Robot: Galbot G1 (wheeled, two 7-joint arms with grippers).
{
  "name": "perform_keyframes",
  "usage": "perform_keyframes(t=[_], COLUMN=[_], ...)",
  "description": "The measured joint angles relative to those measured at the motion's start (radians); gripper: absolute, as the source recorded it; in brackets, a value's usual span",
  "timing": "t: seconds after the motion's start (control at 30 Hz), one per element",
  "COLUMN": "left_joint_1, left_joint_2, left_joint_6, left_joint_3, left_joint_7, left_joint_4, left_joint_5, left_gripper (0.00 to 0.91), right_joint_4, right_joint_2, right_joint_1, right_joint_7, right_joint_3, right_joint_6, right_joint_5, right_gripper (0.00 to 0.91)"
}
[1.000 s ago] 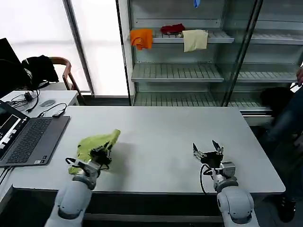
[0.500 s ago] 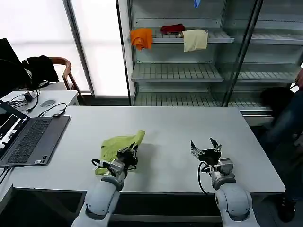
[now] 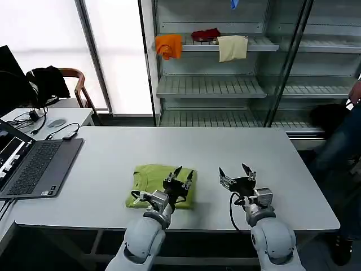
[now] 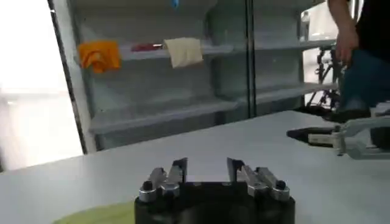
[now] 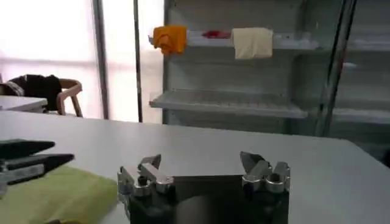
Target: Fold and organize the clothes.
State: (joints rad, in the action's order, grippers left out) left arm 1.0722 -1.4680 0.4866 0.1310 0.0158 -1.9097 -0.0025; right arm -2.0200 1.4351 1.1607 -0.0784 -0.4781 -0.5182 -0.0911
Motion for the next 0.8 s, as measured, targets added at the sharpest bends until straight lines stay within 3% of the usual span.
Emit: perform_keyframes(t=[0.33,0.73,0.8], left_joint_1=[0.024,0.061,0.061], left_joint_2=[0.025,0.119,0.134], left_joint_6=[-0.038,-0.067,-0.068], left_joint_3=[0.033,0.270,0.310], left_joint_7=[-0.009,-0.005,-0.005], left_joint_4=[-0.019,-0.016,-0.015], left_joint_5=[-0.015,-0.109,-0.134], left_gripper=[0.907,0.907,0.907], right_joint_4=[0.032,0.126,0.133], right_joint_2=[0.045,0.072,0.070], right_joint_1=[-0.015,-0.041,-0.041], right_joint_7=[0.023,0.111,0.120], right_joint_3=[0.070,0.195,0.207], right_joint_6=[-0.041,-0.059,-0.060], right_joint_5=[-0.091,-0.232,-0.248], right_gripper=[0.907,0.907,0.836])
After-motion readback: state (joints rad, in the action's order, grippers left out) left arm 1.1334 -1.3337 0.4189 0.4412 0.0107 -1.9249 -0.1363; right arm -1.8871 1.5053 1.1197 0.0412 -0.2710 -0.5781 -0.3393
